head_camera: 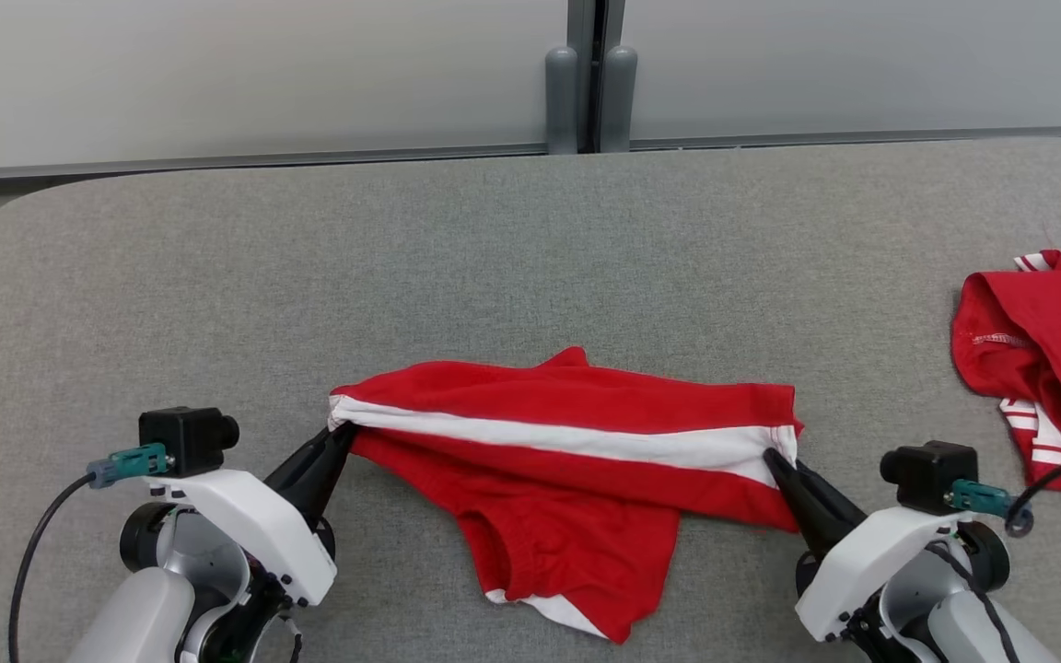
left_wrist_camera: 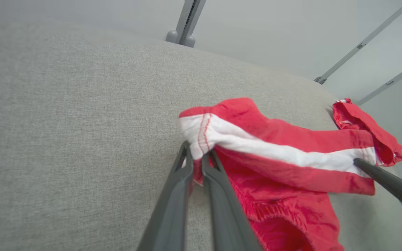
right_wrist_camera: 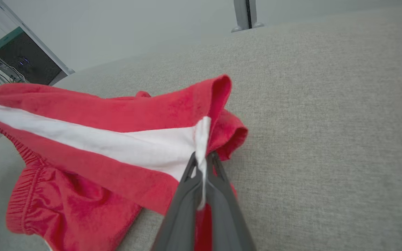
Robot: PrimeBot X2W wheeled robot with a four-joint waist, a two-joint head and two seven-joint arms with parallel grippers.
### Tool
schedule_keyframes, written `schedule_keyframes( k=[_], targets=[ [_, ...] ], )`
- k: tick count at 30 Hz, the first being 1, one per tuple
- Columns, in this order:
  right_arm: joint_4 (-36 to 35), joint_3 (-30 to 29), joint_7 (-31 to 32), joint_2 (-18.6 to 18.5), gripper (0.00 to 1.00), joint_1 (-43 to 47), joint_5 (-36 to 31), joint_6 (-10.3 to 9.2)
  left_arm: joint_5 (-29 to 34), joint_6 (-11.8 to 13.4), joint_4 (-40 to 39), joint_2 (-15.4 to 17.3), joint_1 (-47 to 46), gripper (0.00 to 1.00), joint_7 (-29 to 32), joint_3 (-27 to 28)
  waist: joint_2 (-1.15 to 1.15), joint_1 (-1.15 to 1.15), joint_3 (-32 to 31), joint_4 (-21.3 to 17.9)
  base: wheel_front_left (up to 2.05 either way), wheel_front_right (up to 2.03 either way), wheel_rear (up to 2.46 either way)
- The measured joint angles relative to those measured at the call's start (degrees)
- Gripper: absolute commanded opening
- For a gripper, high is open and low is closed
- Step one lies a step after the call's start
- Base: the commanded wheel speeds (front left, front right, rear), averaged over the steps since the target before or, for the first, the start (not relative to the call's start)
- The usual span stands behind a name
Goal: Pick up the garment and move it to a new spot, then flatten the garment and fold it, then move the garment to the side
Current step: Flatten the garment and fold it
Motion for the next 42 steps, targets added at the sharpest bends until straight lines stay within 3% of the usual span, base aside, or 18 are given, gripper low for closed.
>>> schedule_keyframes(
  k=[6,11,15,23,24,29,34,42],
  targets=[
    [-2.1,-1.7,-2.1,-0.6,0.00,0.0,0.7,0.00,1.1,0.0,-5.2,2.2,0.4,0.00,-0.4,0.0,0.00,0.00,-1.7,0.0,0.00,0.00,0.00],
    [-4.6,-2.6,-1.7,-2.0,0.00,-2.0,2.0,0.00,2.1,0.2,-9.2,5.1,-2.8,0.00,4.2,-0.6,0.00,0.00,-1.7,0.0,0.00,0.00,0.00],
    [-6.3,-2.9,-0.4,-4.2,0.00,-7.4,3.6,0.00,3.9,0.2,-9.7,6.7,-10.4,0.00,8.7,-2.1,0.00,0.00,0.3,-0.1,0.00,0.00,0.00],
    [-6.1,-1.7,2.5,-8.2,0.00,-26.3,9.2,0.00,7.6,-0.2,-2.8,6.4,-33.5,0.00,12.6,-5.8,0.00,0.00,8.0,-0.7,0.00,0.00,0.00],
    [-4.7,-1.1,3.0,-8.9,0.00,-32.2,11.2,0.00,8.7,-0.3,0.2,6.2,-40.2,0.00,12.5,-7.0,0.00,0.00,10.4,-0.9,0.00,0.00,0.00],
    [0.4,0.1,2.6,-10.2,0.00,-46.8,14.4,0.00,10.4,-0.4,6.8,5.5,-56.4,0.00,8.4,-10.4,0.00,0.00,16.4,-1.4,0.00,0.00,0.00],
    [4.9,1.2,-2.0,-10.7,0.00,-58.3,16.0,0.00,11.9,-0.4,13.4,4.1,-69.3,0.00,0.8,-14.1,0.00,0.00,21.4,-2.0,0.00,0.00,0.00],
    [12.2,7.5,-8.1,-10.4,0.00,-64.4,16.3,0.00,8.0,-0.4,20.9,2.1,-74.7,0.00,-5.9,-22.5,0.00,0.00,23.6,-2.5,0.00,0.00,0.00]
  ],
)
